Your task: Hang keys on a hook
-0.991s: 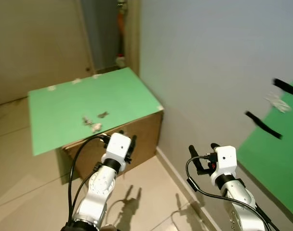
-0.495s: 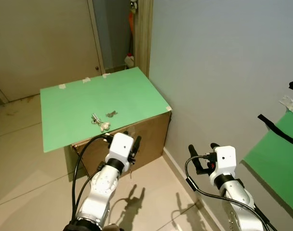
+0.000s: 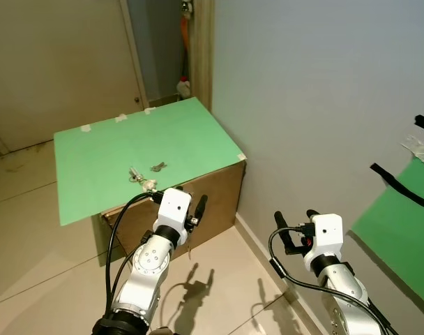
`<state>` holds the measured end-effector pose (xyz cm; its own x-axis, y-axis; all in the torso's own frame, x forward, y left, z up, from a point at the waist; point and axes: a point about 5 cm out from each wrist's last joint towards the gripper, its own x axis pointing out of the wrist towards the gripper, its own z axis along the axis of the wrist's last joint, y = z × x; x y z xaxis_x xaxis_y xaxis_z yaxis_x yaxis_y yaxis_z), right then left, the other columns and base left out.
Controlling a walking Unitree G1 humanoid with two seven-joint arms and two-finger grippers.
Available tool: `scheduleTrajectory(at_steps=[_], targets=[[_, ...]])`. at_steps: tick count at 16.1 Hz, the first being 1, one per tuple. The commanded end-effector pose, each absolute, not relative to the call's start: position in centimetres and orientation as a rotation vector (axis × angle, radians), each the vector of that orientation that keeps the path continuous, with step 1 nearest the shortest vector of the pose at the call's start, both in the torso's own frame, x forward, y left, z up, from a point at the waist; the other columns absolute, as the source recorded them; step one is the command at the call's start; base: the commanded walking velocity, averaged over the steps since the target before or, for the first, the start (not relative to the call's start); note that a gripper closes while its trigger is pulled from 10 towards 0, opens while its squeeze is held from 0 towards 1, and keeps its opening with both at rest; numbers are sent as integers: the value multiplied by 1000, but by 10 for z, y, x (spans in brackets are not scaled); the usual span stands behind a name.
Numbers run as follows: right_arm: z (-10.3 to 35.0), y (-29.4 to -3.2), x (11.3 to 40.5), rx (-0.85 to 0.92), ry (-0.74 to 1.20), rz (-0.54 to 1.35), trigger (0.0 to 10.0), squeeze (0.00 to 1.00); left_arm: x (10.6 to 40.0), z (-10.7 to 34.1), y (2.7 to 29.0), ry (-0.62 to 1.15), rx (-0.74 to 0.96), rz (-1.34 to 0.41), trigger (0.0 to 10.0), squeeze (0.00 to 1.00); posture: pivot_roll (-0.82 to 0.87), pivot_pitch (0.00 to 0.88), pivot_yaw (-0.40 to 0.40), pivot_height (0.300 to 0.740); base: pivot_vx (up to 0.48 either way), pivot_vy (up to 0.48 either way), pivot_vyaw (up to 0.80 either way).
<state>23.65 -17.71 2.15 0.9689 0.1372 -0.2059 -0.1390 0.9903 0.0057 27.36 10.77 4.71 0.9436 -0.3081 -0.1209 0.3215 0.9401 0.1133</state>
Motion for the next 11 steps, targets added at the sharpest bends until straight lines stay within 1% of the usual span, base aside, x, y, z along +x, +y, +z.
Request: scheduleTrajectory(at_steps=[1, 4, 11], targets=[[25, -181, 238, -10, 196, 124, 10000, 0, 276, 48, 106, 101, 138, -331, 10000, 1000, -144, 0, -4, 740, 0, 0, 494], [24, -181, 237, -13, 200, 130, 10000, 0, 273, 46, 103, 106, 131, -346, 10000, 1000, -146, 0, -6, 740, 0, 0, 492], [22, -182, 234, -22, 206, 126, 10000, 0, 269, 46, 104, 109, 121, -358, 10000, 1000, -149, 0, 1, 740, 0, 0, 492]])
